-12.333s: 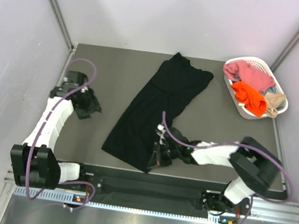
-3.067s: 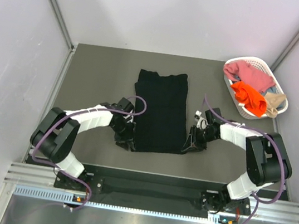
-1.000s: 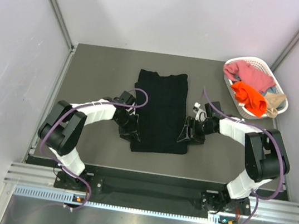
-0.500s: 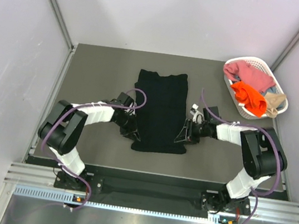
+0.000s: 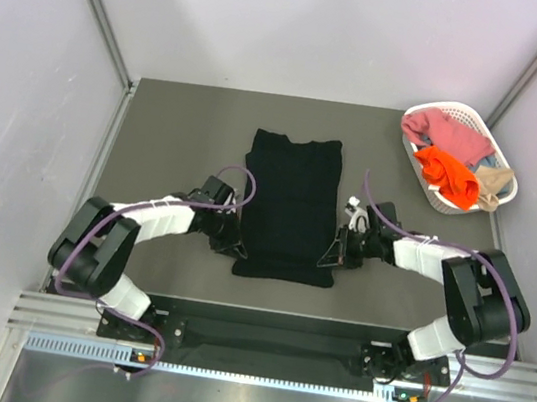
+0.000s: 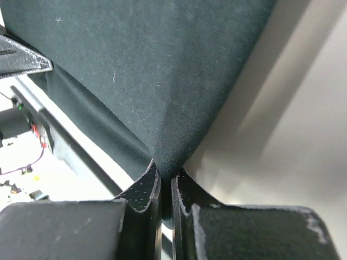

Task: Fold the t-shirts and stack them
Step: Fold the tshirt

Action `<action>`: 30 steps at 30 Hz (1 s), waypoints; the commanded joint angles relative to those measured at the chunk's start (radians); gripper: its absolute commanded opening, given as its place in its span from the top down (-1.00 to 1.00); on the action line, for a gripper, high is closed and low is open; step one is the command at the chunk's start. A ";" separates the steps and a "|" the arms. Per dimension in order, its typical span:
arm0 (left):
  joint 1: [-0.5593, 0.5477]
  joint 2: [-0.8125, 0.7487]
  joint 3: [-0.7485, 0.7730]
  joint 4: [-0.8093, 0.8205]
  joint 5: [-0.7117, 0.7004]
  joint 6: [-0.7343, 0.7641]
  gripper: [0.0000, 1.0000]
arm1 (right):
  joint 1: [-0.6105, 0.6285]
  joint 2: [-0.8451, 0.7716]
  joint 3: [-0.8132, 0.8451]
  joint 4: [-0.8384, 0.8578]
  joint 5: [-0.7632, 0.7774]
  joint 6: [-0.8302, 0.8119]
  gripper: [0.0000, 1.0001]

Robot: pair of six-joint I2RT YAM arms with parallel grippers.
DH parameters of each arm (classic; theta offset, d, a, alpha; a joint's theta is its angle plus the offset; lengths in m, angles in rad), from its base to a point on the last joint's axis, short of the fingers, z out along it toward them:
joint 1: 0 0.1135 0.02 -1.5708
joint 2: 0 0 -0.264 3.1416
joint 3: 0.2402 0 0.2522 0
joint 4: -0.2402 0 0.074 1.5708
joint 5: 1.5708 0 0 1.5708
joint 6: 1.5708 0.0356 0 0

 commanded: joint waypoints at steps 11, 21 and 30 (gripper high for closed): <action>-0.050 -0.244 0.038 -0.191 -0.114 -0.046 1.00 | 0.020 -0.223 0.003 -0.132 0.001 0.052 1.00; -0.007 -0.067 0.378 -0.281 -0.176 0.072 1.00 | -0.041 -0.052 0.288 -0.192 -0.030 0.034 1.00; 0.079 0.101 0.570 -0.300 -0.147 0.131 1.00 | -0.092 0.166 0.584 -0.293 -0.074 0.009 1.00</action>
